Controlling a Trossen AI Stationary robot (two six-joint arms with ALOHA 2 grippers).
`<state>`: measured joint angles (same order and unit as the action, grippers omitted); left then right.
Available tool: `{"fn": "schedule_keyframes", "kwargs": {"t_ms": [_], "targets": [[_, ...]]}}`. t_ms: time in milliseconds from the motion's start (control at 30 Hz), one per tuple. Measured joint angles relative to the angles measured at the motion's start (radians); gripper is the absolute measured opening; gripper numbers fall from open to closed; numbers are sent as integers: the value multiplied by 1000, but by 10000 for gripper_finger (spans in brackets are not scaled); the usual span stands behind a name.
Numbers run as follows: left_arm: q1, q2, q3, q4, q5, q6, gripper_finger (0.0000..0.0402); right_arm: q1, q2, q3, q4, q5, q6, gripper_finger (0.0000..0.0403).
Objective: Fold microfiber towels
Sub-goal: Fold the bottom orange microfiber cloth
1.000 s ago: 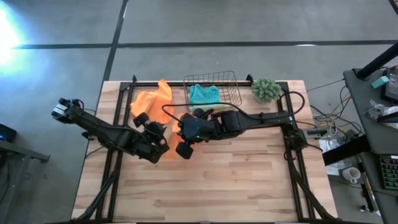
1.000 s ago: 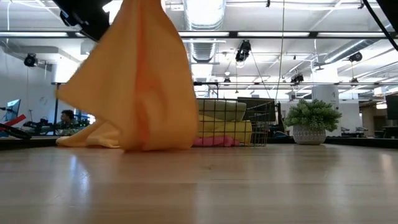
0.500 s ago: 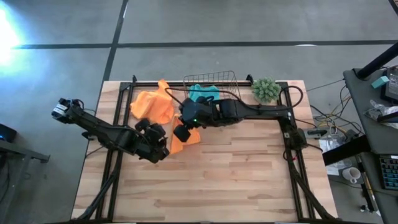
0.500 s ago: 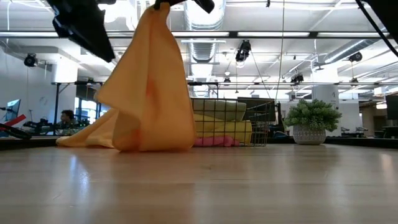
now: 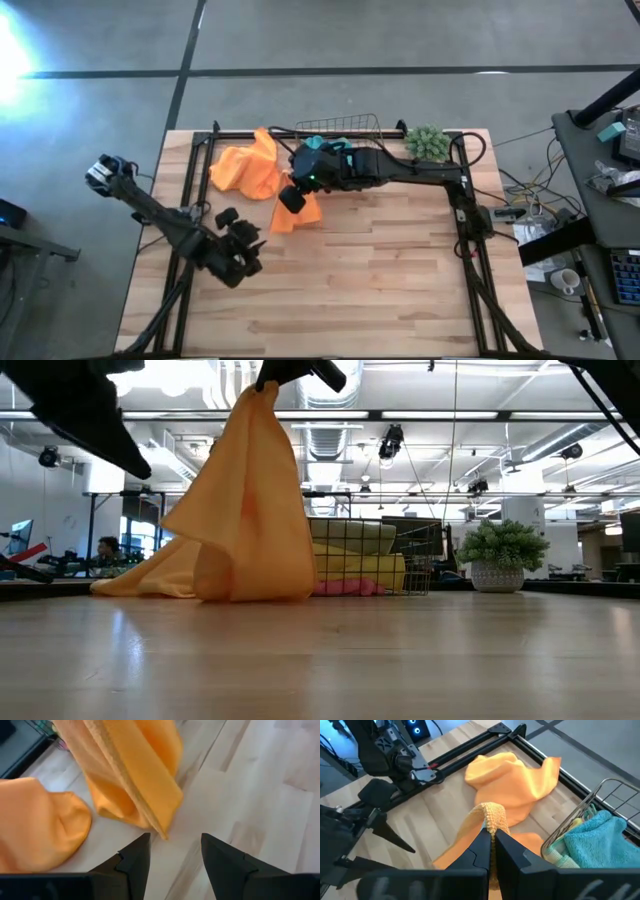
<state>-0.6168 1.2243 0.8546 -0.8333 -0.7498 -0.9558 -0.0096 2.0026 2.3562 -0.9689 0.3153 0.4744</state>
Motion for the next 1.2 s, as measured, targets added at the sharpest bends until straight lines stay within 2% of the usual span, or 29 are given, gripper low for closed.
{"fn": "schedule_keyframes", "kwargs": {"t_ms": [167, 333, 500, 867, 967, 1200], "targets": [[-33, -3, -72, 136, -62, -23, 160, 0, 0, 0, 1, 0, -15, 8], [-31, -3, -164, 271, -176, -43, 160, 0, 0, 0, 1, 0, -31, 8], [-17, -4, -228, 356, -179, -64, 160, 2, 0, 0, 2, 0, -44, 8], [77, 26, -250, 461, -201, -55, 160, 2, 0, 0, 10, 0, -48, 8], [89, 27, -263, 515, -199, -7, 160, 2, 0, 0, 10, 0, -48, 8], [155, 32, -298, 546, -167, -8, 160, 3, 0, 0, 10, -1, -49, 8]]}}
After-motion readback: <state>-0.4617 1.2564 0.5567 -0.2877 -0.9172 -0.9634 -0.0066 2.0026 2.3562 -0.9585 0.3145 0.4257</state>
